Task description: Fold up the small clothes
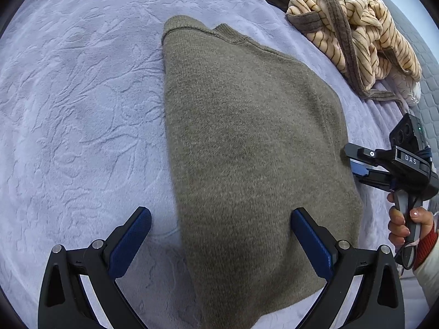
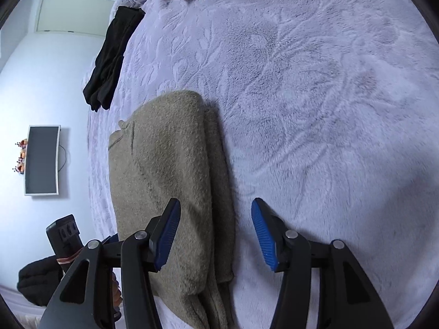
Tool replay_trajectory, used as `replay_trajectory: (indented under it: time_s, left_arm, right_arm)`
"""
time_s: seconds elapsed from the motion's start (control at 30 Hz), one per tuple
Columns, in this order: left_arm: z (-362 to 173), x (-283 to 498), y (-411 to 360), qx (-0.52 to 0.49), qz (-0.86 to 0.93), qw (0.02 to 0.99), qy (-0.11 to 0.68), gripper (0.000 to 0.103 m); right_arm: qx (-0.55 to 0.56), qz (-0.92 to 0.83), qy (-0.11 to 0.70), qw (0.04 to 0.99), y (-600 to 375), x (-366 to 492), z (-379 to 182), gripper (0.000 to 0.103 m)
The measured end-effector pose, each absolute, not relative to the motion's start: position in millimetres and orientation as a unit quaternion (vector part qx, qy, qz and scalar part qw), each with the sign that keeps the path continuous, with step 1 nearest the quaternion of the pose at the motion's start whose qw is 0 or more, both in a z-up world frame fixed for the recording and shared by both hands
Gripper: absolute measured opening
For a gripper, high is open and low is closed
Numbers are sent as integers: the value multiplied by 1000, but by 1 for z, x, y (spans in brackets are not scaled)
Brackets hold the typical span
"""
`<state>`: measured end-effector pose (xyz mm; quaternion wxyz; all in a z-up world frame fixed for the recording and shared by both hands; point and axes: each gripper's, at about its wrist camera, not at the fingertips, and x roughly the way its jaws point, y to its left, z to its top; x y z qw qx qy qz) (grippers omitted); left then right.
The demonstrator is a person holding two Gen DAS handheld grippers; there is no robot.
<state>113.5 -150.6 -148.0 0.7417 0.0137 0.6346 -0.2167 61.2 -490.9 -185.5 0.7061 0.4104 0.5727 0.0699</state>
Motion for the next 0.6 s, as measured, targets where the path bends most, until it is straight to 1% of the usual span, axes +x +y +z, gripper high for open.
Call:
replay_trajectory:
  time_s: [0.47, 0.5, 0.53, 0.6]
  left_arm:
    - [-163, 123, -169, 13, -242, 727, 642, 102]
    - [-164, 123, -171, 12, -244, 727, 642, 102]
    - [-166, 123, -174, 12, -246, 726, 642, 102]
    - [-169, 123, -176, 12, -245, 726, 643, 102]
  right_arm:
    - [392, 137, 579, 702, -479, 98, -197, 59]
    - [391, 140, 579, 702, -476, 102, -198, 60]
    - [391, 145, 577, 702, -474, 105, -199, 63]
    - [396, 152, 572, 702, -471, 111, -203, 64]
